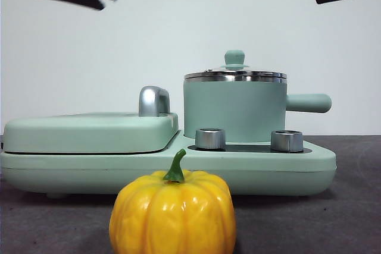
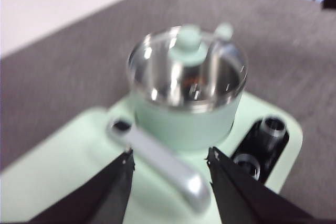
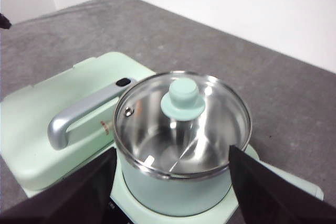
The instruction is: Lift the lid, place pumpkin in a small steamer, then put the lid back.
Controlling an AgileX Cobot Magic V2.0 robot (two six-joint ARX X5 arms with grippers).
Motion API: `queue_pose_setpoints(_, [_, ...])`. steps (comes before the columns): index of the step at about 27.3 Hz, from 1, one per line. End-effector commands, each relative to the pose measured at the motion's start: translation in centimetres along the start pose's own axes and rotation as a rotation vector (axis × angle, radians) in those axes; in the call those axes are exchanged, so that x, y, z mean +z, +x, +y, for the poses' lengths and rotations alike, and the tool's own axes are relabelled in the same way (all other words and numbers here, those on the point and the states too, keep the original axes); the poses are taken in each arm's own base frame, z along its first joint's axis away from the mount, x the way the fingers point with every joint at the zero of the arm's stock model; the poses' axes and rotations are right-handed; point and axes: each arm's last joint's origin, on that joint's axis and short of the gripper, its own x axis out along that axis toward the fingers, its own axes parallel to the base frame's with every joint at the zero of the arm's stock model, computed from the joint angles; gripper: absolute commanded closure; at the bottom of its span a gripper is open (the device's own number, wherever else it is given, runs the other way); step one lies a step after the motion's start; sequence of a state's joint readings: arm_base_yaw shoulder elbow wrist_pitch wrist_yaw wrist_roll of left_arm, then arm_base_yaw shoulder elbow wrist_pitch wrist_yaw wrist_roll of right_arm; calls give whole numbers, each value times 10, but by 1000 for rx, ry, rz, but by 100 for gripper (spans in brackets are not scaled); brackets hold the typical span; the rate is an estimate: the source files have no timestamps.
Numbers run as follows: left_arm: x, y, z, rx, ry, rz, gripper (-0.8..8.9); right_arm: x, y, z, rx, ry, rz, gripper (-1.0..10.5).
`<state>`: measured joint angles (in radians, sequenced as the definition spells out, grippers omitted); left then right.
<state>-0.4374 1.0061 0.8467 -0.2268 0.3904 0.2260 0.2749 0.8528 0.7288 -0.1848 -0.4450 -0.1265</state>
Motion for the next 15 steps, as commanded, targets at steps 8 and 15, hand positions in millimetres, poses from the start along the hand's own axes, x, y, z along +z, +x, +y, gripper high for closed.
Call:
queue_pose_setpoints(8, [19,50,-5,-19,-55,-181,581,10,-4,2,-1,26,-55,608])
queue_pose_setpoints(15, [24,87,-1,-3,-61,-161,580,11,-4,2,1,47,-55,608])
